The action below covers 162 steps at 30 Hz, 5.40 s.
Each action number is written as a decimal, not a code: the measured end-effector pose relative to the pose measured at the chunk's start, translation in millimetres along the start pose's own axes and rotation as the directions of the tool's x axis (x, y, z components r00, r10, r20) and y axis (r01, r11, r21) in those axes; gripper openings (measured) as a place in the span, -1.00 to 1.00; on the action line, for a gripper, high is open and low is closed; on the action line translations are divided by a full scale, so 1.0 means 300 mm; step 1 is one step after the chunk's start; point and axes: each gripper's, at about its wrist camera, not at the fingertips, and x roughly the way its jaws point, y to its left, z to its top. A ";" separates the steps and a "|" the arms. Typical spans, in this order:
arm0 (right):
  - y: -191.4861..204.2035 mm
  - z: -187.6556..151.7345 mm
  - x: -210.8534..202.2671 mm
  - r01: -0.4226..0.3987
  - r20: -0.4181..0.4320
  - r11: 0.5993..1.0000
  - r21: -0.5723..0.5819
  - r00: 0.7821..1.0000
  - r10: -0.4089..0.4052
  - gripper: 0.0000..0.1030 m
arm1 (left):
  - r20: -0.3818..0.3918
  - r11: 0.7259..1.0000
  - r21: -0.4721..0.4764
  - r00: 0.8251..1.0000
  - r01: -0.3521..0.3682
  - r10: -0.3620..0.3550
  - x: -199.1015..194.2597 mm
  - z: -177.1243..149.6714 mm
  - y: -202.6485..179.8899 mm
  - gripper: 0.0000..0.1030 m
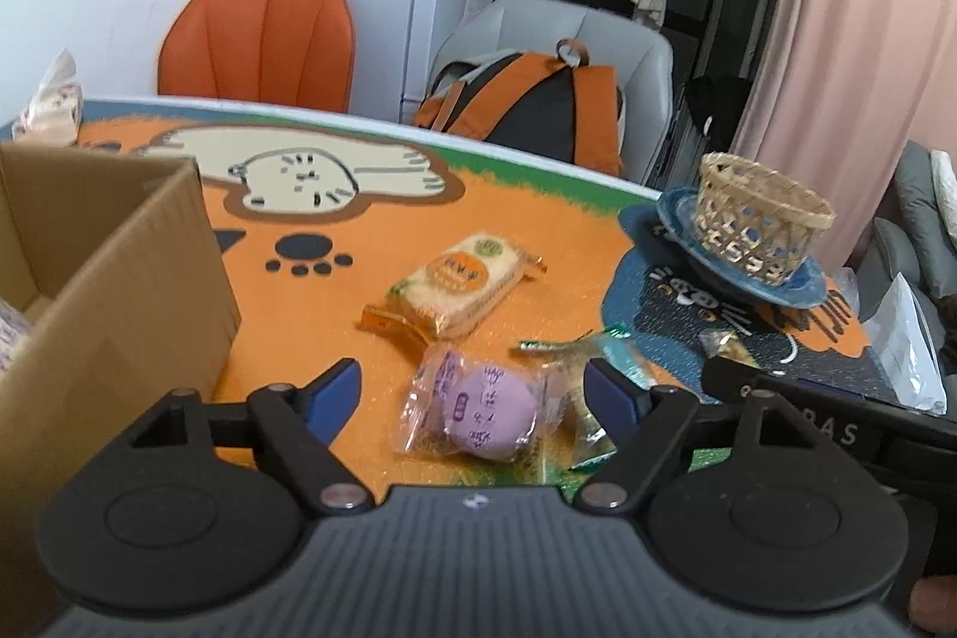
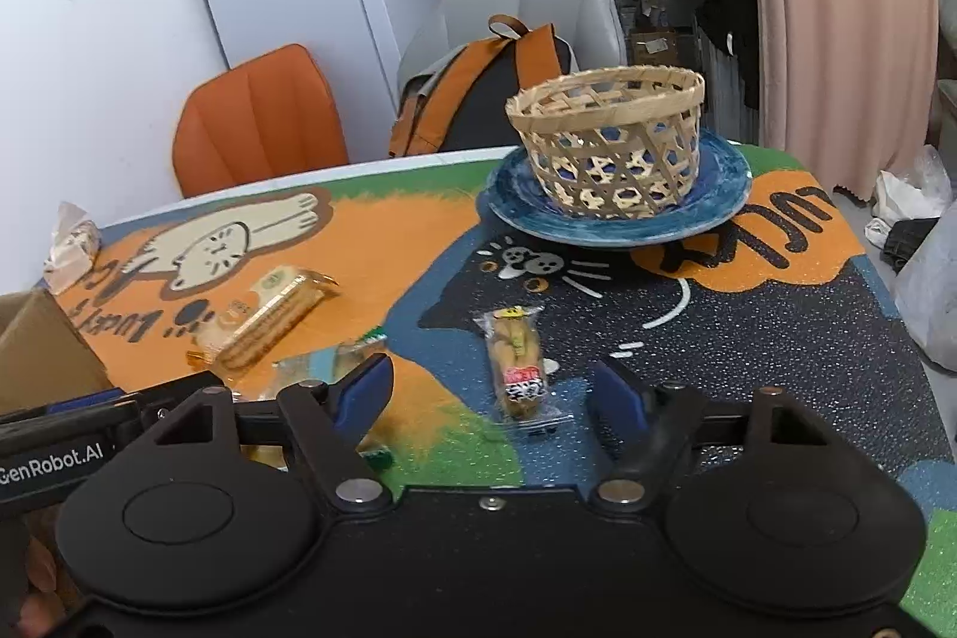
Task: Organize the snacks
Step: 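Grasp the pink pastry with the left gripper while the right gripper grasps the wrapped candy, then carry the pink pastry and wrapped candy over the box, then open both grippers to drop the snacks into the box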
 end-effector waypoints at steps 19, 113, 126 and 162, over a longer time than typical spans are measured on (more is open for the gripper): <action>0.055 -0.037 -0.022 0.055 -0.006 0.993 -0.106 0.998 -0.056 -0.39 | 0.000 0.999 -0.025 0.999 0.042 -0.042 0.023 -0.051 0.033 0.10; 0.594 0.053 -0.332 -0.116 0.168 0.965 -0.236 0.973 0.158 -0.60 | 0.217 0.990 -0.139 0.976 0.019 0.012 -0.463 0.137 0.448 -0.30; 0.727 0.061 -0.285 -0.138 0.142 0.946 -0.294 0.972 0.186 -0.60 | 0.138 0.977 -0.215 0.990 -0.003 0.034 -0.380 0.135 0.584 -0.24; 0.894 0.043 -0.273 -0.169 0.097 0.922 -0.349 0.972 0.214 -0.21 | 0.143 0.956 -0.287 0.985 -0.055 0.100 -0.500 0.150 0.751 0.35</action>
